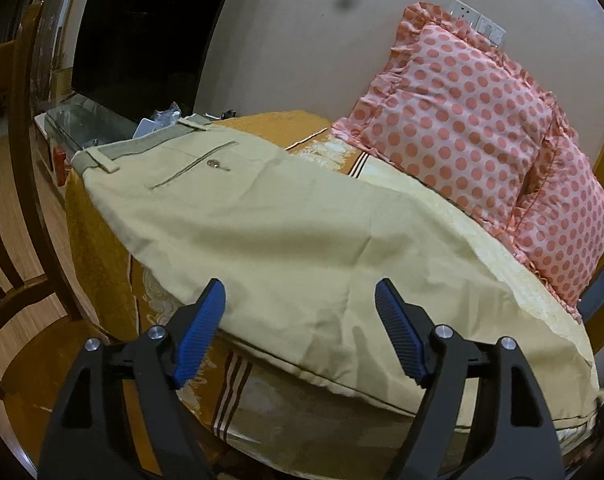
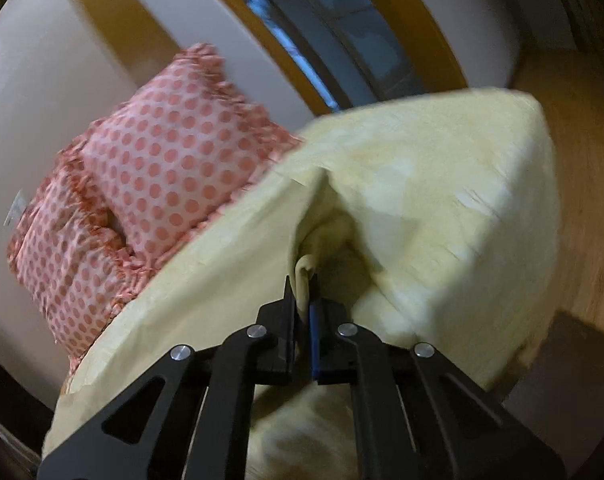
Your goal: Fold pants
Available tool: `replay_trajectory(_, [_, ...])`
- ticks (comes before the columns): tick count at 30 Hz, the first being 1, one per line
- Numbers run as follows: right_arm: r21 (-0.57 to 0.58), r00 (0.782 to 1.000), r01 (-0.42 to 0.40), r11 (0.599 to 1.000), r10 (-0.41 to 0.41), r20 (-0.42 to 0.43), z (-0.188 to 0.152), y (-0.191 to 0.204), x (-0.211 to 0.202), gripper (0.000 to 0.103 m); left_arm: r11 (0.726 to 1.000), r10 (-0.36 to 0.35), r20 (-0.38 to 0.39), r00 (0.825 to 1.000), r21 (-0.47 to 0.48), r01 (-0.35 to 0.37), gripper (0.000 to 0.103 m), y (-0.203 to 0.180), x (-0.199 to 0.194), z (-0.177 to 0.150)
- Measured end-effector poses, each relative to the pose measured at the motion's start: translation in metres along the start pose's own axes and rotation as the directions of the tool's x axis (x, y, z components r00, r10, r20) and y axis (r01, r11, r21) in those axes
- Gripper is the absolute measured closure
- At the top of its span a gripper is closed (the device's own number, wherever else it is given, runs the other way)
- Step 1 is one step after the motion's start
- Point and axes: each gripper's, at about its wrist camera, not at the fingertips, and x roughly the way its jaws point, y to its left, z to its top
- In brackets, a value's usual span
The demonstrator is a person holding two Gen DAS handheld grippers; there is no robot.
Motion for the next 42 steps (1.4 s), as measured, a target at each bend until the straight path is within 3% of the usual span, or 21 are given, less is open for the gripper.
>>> replay_trajectory(2, [-0.073,0.996,-0.091,0.993,0.092,0.005,0.008,0.036,0.000,0.098,1.000,-0.002,0.009,1.000,0.005,0.002,0.020,-0.001,0.000,-0.002])
replay_trajectory(4, [-0.153,0.972,-0.234,0.960,0.232,-0.031,0.007,0.090,0.002,0.098,1.000,-0.010,0.017,1.000,0.009,0.010,0.018,-0.002,0.000,-0.004])
replay_trajectory(6, [-0.214,0.924,-0.382,0.899,0.368,-0.105,-0.006,0.146,0.004,0.098,1.000,-0.009,0.031,0.999,0.003,0.009,0.018,-0.002,-0.001,-0.004])
replay_trajectory(8, [-0.257,0.857,-0.513,0.819,0.473,-0.203,-0.030,0.199,0.006,0.098,1.000,-0.017,0.045,0.999,-0.021,0.018,0.018,0.001,-0.005,-0.004])
replay_trajectory(10, [-0.278,0.760,-0.645,0.712,0.558,-0.334,-0.068,0.252,0.007,0.098,0.998,-0.021,0.064,0.998,-0.050,0.024,0.018,0.006,-0.010,-0.002])
replay_trajectory(11, [-0.285,0.718,-0.688,0.667,0.572,-0.396,-0.088,0.272,0.007,0.098,0.998,-0.010,0.078,0.997,-0.069,0.015,0.018,0.012,-0.014,-0.001])
replay_trajectory(12, [-0.305,0.658,-0.740,0.600,0.552,-0.512,-0.122,0.300,0.010,0.098,0.997,0.003,0.086,0.996,-0.080,0.004,0.017,0.017,-0.016,-0.001])
replay_trajectory(13, [-0.323,0.626,-0.763,0.560,0.514,-0.587,-0.142,0.314,0.011,0.097,0.996,0.012,0.089,0.996,-0.085,-0.005,0.016,0.021,-0.016,0.000])
replay_trajectory(15, [-0.371,0.575,-0.791,0.486,0.382,-0.723,-0.192,0.334,0.011,0.088,0.993,0.049,0.084,0.995,-0.109,-0.040,0.015,0.035,-0.015,0.001])
replay_trajectory(17, [-0.365,0.540,-0.812,0.455,0.350,-0.766,-0.213,0.333,0.004,0.079,0.988,0.058,0.068,0.996,-0.145,-0.048,0.015,0.052,-0.011,0.002])
replay_trajectory(19, [-0.341,0.543,-0.816,0.467,0.417,-0.729,-0.202,0.326,-0.004,0.053,0.982,0.061,0.055,0.997,-0.184,-0.050,0.015,0.066,-0.006,0.003])
replay_trajectory(20, [-0.333,0.557,-0.810,0.482,0.457,-0.693,-0.191,0.321,-0.006,0.049,0.977,0.051,0.042,0.998,-0.209,-0.041,0.015,0.073,-0.001,0.004])
replay_trajectory(22, [-0.335,0.619,-0.770,0.543,0.508,-0.599,-0.170,0.308,-0.005,0.047,0.970,0.022,0.029,0.999,-0.242,-0.014,0.015,0.080,0.006,0.005])
replay_trajectory(23, [-0.349,0.649,-0.744,0.570,0.492,-0.580,-0.169,0.303,-0.003,0.047,0.967,0.013,0.024,1.000,-0.254,-0.007,0.015,0.082,0.010,0.006])
replay_trajectory(24, [-0.393,0.694,-0.697,0.600,0.427,-0.579,-0.171,0.304,0.007,0.047,0.967,0.010,0.020,1.000,-0.255,-0.004,0.015,0.083,0.013,0.007])
replay_trajectory(25, [-0.446,0.719,-0.663,0.601,0.346,-0.603,-0.179,0.308,0.015,0.047,0.967,0.009,0.017,1.000,-0.254,-0.004,0.015,0.082,0.016,0.007])
replay_trajectory(27, [-0.511,0.723,-0.648,0.565,0.244,-0.647,-0.203,0.319,0.022,0.047,0.968,0.006,0.011,1.000,-0.251,-0.003,0.015,0.082,0.022,0.009])
replay_trajectory(28, [-0.540,0.742,-0.639,0.549,0.254,-0.620,-0.207,0.319,0.017,0.047,0.968,0.005,0.010,1.000,-0.251,-0.003,0.015,0.081,0.024,0.011])
replay_trajectory(31, [-0.545,0.736,-0.651,0.529,0.264,-0.623,-0.213,0.321,0.010,0.037,0.968,0.015,0.003,1.000,-0.249,-0.014,0.015,0.080,0.031,0.017])
replay_trajectory(34, [-0.520,0.724,-0.664,0.537,0.285,-0.629,-0.212,0.319,0.007,0.034,0.968,0.020,0.001,1.000,-0.249,-0.019,0.016,0.079,0.035,0.023])
replay_trajectory(42, [-0.524,0.719,-0.676,0.519,0.306,-0.624,-0.221,0.319,0.002,0.026,0.958,0.040,0.009,0.999,-0.285,-0.036,0.015,0.077,0.027,0.042])
